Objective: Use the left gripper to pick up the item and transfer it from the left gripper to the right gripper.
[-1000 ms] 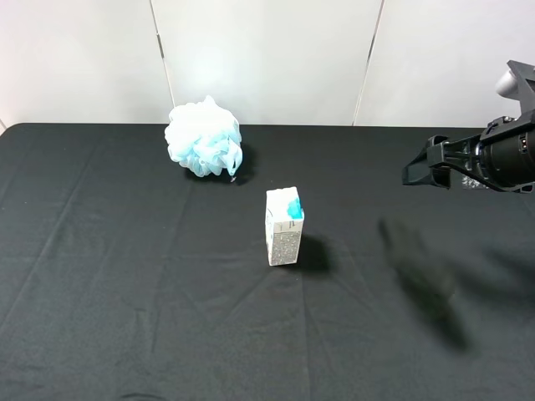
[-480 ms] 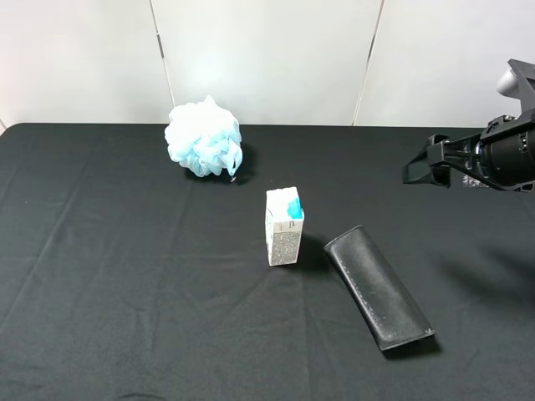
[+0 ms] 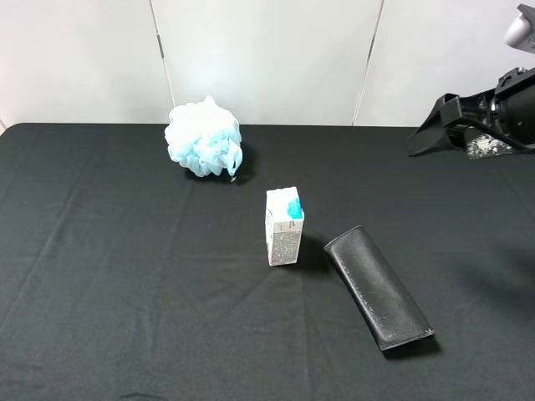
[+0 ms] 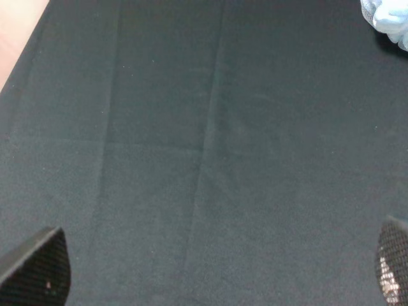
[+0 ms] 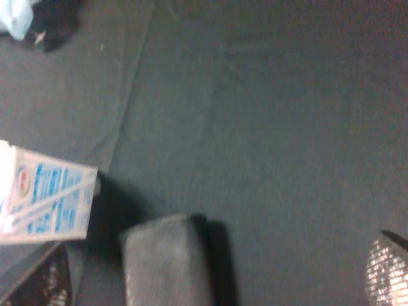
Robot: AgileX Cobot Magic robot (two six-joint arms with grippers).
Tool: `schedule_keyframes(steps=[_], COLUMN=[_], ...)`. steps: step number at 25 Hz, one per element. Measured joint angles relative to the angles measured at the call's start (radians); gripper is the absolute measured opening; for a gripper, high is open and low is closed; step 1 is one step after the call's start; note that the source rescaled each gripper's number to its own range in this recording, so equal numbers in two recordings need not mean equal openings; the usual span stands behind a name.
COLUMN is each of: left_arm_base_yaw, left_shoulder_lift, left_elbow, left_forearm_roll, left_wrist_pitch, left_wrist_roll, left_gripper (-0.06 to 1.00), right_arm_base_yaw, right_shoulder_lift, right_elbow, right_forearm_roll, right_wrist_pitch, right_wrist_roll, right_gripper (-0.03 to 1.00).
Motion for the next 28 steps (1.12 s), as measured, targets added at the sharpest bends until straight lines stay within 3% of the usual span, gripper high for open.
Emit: schedule_keyframes(steps=[6,17,23,28], left_arm_base_yaw=[0.0,0.0,0.0,0.0], left_shoulder_lift=[0.0,0.0,0.0,0.0], left_elbow=[0.0,0.0,0.0,0.0], left_forearm_roll=[0.0,0.0,0.0,0.0], left_wrist_pitch=[0.0,0.0,0.0,0.0], left_wrist_roll=[0.0,0.0,0.0,0.0], left_gripper=[0.93,0.93,0.93,0.93], right_arm_base_yaw=[0.0,0.0,0.0,0.0], right_shoulder_lift=[-0.052,-0.353,-0.543,-0.735], right_elbow=[-0.017,-0.018,-0.008,0.101], right_forearm_roll=[-0.085,-0.216,-0.246,-0.264], right_wrist_pitch=[0.144,0.304,0.36,0.376], right_wrist_roll=[0.092,0.238,0.279,0.289], right_gripper=[1.0,1.0,1.0,1.0])
